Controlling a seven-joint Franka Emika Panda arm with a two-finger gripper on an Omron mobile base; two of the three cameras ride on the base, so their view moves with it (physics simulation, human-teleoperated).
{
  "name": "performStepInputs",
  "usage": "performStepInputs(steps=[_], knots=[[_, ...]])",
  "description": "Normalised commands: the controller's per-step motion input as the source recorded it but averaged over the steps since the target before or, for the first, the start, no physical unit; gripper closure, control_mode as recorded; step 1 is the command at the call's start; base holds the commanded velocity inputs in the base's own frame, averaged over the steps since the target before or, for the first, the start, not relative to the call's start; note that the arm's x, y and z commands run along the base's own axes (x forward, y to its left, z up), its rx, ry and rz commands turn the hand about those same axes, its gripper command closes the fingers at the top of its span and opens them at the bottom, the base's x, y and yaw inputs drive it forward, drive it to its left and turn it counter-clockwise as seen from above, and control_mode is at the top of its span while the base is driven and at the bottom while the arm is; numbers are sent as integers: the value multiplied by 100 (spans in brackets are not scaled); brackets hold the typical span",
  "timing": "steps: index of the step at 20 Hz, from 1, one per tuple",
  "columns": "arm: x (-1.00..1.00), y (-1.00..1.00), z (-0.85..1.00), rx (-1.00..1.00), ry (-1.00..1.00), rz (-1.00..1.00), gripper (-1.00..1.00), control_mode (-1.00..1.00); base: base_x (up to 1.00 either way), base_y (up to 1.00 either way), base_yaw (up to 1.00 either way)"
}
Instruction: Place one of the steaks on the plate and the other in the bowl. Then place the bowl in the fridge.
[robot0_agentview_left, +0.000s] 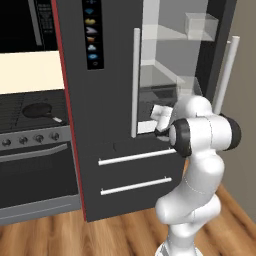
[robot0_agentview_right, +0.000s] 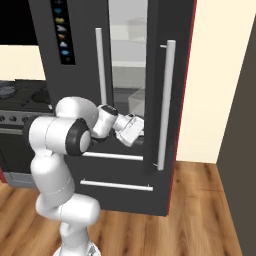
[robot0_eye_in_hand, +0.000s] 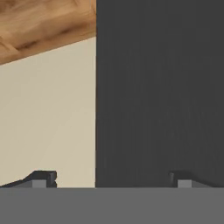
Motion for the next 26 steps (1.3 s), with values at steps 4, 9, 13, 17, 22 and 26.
performStepInputs(steps=[4,9,13,17,22,26], knots=[[-49,4,-29,0,9,1,-100,-100,0,0,0],[-57,-16,-25,0,3,9,-100,-100,0,0,0],[-30,-52,0,0,0,17,-100,-100,0,0,0],[-21,-48,0,0,0,16,-100,-100,0,0,0],[-16,-67,0,0,0,13,-100,-100,0,0,0],[-83,-7,-2,0,-2,6,-100,-100,0,0,0]])
